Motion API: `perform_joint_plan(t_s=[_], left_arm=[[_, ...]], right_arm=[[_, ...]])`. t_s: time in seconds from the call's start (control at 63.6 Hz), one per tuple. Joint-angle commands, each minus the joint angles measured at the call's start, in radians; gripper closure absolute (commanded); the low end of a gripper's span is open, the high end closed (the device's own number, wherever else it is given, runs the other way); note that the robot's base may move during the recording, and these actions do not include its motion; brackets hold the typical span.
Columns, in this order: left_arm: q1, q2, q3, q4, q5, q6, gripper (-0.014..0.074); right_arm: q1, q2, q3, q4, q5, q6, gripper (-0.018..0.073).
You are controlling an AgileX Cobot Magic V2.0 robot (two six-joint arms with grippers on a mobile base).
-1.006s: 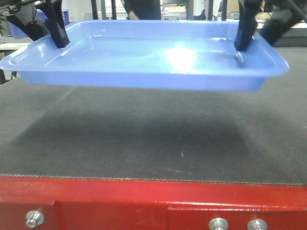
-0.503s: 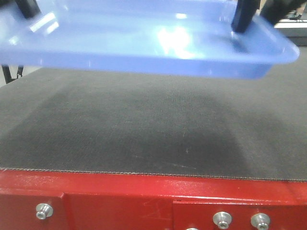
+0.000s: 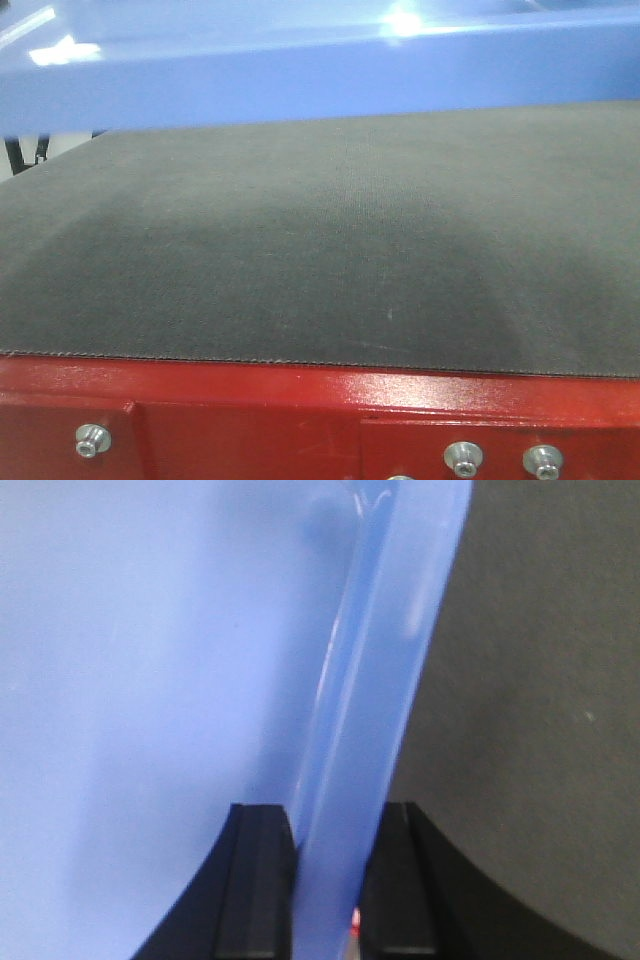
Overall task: Grab blue tray and place on right shelf
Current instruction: 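Lift the blue tray off the table with both grippers, then hold the tray with both grippers while the base turns away from table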
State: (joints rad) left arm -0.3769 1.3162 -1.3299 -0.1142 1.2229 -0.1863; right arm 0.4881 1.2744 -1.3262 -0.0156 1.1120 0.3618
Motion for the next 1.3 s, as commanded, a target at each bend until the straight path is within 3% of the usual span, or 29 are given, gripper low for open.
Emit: perform_joint_plan(t_s=[0.0,0.126,1.289], left_arm=[[-0.036,-0.031,0.010,0.092,0.025,0.020,0.0637],[-0.059,-0.031,0.010,0.092,0.001,0.007,0.0637],[-0.059,-0.029,0.010,0.061,0.004,0.007,0.0645]], right_arm=[[-0.007,-0.040,-0.024,-0.088,-0.006,-0.033,0.0494],[-0.007,-0.040,-0.022,-0.089,-0.006,-0.034,0.0494],[-0.007,-0.040,-0.022,-0.089,-0.004,-0.041,0.0494]])
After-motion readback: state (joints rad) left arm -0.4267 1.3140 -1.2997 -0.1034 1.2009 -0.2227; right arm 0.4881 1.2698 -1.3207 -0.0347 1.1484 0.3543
